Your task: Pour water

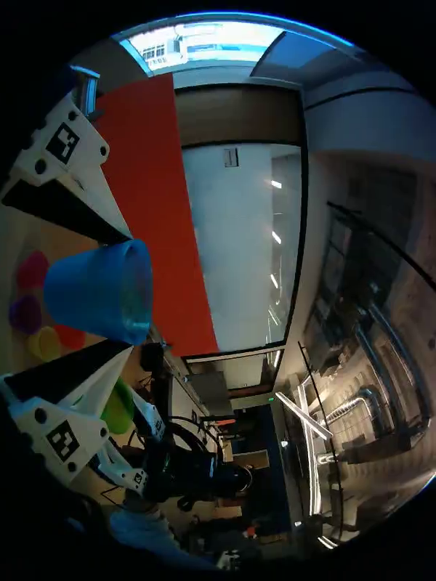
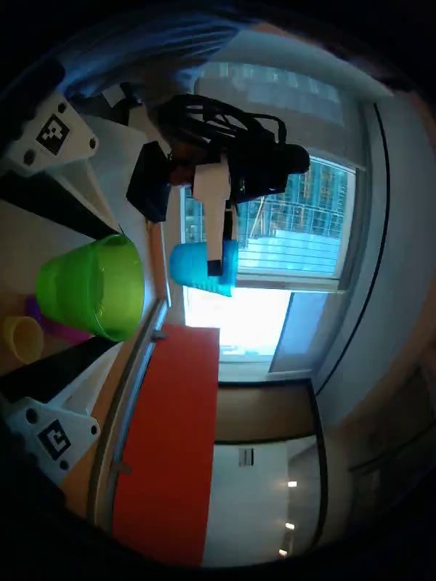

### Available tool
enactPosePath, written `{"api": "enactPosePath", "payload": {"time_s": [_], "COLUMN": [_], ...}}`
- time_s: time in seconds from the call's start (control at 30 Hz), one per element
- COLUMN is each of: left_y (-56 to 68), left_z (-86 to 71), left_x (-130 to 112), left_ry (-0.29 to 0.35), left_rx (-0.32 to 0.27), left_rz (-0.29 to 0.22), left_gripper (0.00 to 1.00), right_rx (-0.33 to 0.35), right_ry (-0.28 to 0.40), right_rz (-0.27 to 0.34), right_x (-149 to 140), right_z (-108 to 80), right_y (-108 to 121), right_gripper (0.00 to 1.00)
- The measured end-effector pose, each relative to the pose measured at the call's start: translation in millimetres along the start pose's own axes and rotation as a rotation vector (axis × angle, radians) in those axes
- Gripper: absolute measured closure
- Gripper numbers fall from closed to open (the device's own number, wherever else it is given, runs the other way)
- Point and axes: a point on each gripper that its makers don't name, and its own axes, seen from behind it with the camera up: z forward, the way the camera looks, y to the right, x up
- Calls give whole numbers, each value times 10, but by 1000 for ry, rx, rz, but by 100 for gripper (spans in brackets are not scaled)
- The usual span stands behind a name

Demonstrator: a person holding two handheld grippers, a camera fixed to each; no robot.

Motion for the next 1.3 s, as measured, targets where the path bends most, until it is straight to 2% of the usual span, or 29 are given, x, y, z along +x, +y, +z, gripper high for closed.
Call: {"api": "enactPosePath", "payload": {"time_s": [0.2, 0.47, 0.9, 1.3], "left_y": [-55, -54, 68, 182], "left_z": [-52, -138, -238, -273], "left_x": [-253, -508, -844, -1131], "left_ry": [-41, -82, -154, -229], "left_rx": [6, 2, -30, -72], "left_rz": [-24, -54, -42, -32], "left_gripper": [13, 13, 13, 13], "right_rx": [-25, -56, -105, -114], "right_ry": [-13, -32, -52, -105], "right_rz": [2, 4, 18, 23], "right_x": [-11, -31, -39, -172], "right_z": [-103, -231, -449, -543], "right_y": [94, 212, 425, 491], "right_gripper": [9, 9, 9, 9]}}
